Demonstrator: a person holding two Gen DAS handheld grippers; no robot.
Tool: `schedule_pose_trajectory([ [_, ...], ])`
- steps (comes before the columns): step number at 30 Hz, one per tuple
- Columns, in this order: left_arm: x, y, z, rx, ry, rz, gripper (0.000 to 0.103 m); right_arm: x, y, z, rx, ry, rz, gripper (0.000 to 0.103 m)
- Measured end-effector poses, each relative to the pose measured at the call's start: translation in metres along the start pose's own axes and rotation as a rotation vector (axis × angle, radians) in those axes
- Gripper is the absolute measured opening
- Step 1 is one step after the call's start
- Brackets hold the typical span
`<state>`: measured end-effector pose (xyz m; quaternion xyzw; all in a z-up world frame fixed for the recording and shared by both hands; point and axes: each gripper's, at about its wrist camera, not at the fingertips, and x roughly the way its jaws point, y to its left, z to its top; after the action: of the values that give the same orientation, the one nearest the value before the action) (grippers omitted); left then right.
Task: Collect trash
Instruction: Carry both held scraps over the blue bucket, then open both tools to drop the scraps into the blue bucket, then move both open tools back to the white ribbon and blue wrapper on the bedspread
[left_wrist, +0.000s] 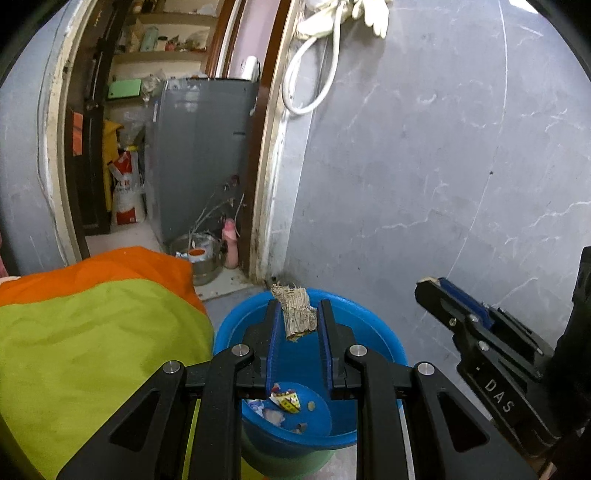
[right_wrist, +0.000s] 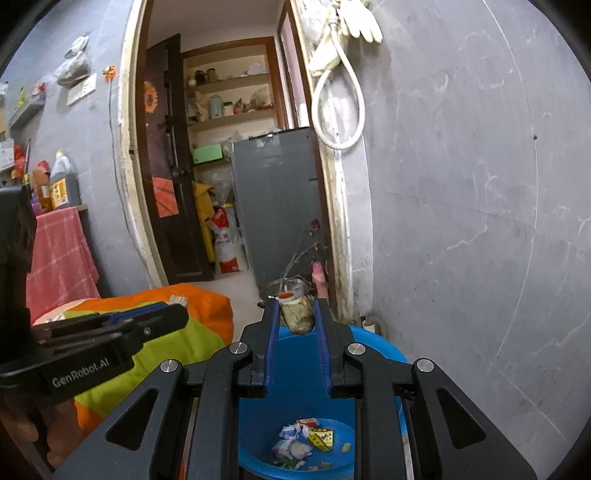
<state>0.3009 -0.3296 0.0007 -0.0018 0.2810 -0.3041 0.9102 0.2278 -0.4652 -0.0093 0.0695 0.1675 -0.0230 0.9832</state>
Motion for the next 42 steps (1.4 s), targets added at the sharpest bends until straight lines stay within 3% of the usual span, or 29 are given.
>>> schedule_pose_trajectory([
  [19,0.038,0.01,0.001,-0.077,0.109,0.011,0.019,0.023,-0.023,0.005,0.078,0.046,-0.015,0.02],
  [21,0.039,0.012,0.001,-0.088,0.113,0.013,0.03,0.022,-0.025,0.005,0.086,0.044,-0.021,0.031],
  [25,0.036,0.017,0.001,-0.097,0.111,0.021,0.032,0.02,-0.029,0.005,0.099,0.036,-0.027,0.033],
  [27,0.034,0.02,0.001,-0.104,0.109,0.026,0.045,0.017,-0.03,0.005,0.106,0.028,-0.038,0.042],
  [31,0.024,0.03,0.002,-0.132,0.081,0.047,0.053,0.009,-0.032,0.008,0.114,-0.009,-0.062,0.055],
  [32,0.021,0.033,0.002,-0.137,0.077,0.058,0.058,0.007,-0.032,0.009,0.114,-0.017,-0.068,0.057],
  [35,0.009,0.042,0.002,-0.166,0.038,0.085,0.079,-0.001,-0.035,0.01,0.123,-0.047,-0.085,0.078],
  [38,-0.006,0.051,0.002,-0.187,-0.02,0.116,0.095,-0.007,-0.036,0.012,0.125,-0.07,-0.091,0.085],
  [42,-0.021,0.058,0.003,-0.18,-0.061,0.158,0.098,-0.012,-0.034,0.013,0.124,-0.087,-0.091,0.103],
])
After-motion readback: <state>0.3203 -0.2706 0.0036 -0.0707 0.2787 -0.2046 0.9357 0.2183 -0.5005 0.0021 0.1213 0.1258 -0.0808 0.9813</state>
